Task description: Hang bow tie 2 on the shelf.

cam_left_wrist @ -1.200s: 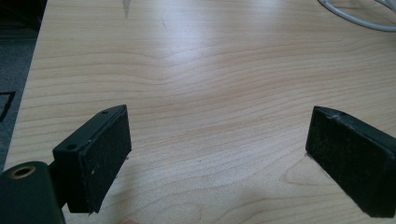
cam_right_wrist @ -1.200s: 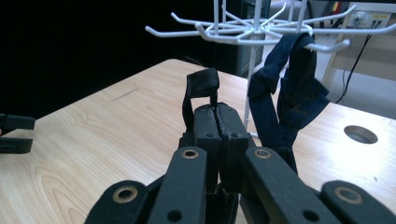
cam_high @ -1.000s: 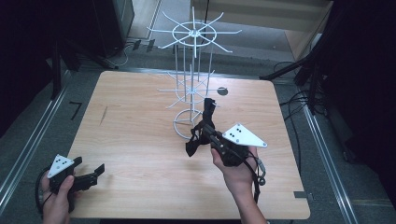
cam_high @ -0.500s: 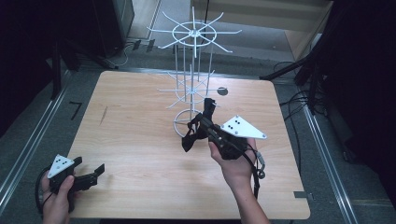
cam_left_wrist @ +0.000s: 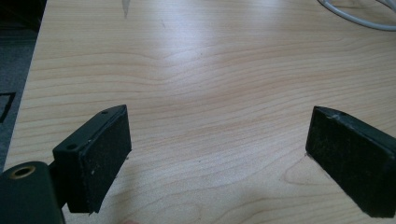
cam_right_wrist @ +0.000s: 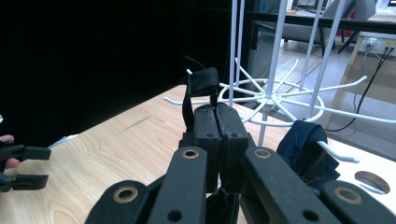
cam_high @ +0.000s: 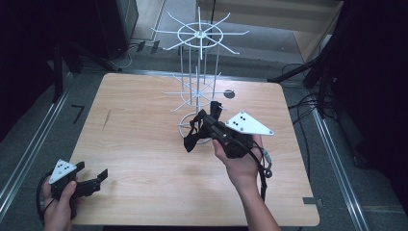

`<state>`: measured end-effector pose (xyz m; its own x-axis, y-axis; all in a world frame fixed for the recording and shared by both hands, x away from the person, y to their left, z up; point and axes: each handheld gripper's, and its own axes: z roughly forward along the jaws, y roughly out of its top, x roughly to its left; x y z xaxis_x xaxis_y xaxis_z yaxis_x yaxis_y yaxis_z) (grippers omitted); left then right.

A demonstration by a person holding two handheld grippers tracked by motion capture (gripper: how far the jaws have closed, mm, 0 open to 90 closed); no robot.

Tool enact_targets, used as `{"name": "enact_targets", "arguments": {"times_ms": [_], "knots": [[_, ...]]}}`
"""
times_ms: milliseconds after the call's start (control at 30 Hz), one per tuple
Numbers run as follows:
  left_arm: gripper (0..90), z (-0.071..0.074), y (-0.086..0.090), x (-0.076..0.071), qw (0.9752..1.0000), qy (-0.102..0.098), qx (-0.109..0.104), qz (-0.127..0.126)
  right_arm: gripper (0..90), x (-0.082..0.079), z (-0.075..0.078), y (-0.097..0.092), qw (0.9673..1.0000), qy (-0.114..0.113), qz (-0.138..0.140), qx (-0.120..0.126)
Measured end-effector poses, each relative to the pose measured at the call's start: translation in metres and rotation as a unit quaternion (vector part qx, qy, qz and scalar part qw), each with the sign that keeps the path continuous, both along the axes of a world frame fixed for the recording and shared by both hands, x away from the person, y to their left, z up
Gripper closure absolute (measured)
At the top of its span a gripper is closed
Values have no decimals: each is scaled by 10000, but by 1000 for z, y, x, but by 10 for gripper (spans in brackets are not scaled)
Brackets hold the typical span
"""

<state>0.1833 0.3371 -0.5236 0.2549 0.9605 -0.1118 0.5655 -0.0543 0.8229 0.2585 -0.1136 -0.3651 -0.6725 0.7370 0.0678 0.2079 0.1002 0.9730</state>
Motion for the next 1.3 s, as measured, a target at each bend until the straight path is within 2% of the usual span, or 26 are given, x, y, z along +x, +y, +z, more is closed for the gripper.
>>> {"name": "enact_targets", "arguments": {"times_ms": [767,933,1000,1300], "knots": [[73,0,0,0,10000,7,5,-11,900,19,5,-4,9998,80,-118,107],[73,0,0,0,10000,4,4,-13,900,27,-4,-8,9994,223,-206,150],[73,0,0,0,10000,7,7,-14,900,32,-11,-12,9987,359,-257,236],[73,0,0,0,10000,13,4,-12,900,38,-25,-18,9972,584,-293,362]]}}
